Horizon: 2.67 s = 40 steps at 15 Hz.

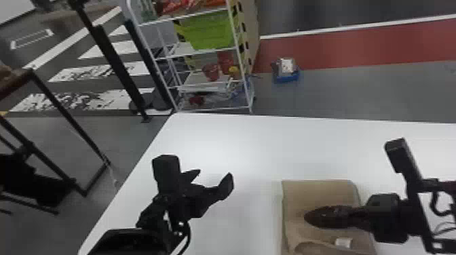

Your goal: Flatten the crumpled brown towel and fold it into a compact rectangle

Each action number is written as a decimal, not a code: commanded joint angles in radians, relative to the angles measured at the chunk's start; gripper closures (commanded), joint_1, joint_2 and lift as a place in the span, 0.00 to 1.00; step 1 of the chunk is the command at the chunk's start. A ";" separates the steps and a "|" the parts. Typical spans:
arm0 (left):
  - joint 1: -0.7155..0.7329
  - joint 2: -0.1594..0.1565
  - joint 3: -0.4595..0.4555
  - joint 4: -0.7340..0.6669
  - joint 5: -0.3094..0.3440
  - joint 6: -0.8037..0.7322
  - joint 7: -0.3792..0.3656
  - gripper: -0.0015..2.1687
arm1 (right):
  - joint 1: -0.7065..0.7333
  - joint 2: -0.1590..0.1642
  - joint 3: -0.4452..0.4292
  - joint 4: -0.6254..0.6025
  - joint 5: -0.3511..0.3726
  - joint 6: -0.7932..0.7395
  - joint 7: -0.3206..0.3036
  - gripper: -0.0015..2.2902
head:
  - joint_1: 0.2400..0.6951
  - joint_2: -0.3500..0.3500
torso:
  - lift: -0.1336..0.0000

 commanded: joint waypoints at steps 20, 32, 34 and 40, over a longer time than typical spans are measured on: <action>0.019 -0.003 0.022 -0.017 0.011 0.009 -0.001 0.04 | -0.163 -0.028 0.096 0.050 -0.242 0.504 -0.086 0.81 | 1.00 1.00 | 0.07; 0.021 -0.003 0.020 -0.009 0.012 -0.007 0.000 0.04 | -0.138 -0.051 0.116 0.093 -0.214 0.504 -0.082 0.81 | 1.00 1.00 | 0.07; 0.021 -0.003 0.020 -0.009 0.012 -0.007 0.003 0.04 | -0.137 -0.048 0.039 0.075 -0.295 0.504 -0.077 0.81 | 1.00 1.00 | 0.07; 0.022 -0.003 0.017 -0.018 0.012 -0.007 0.002 0.04 | -0.163 -0.034 -0.141 0.055 -0.326 0.504 -0.091 0.81 | 1.00 1.00 | 0.07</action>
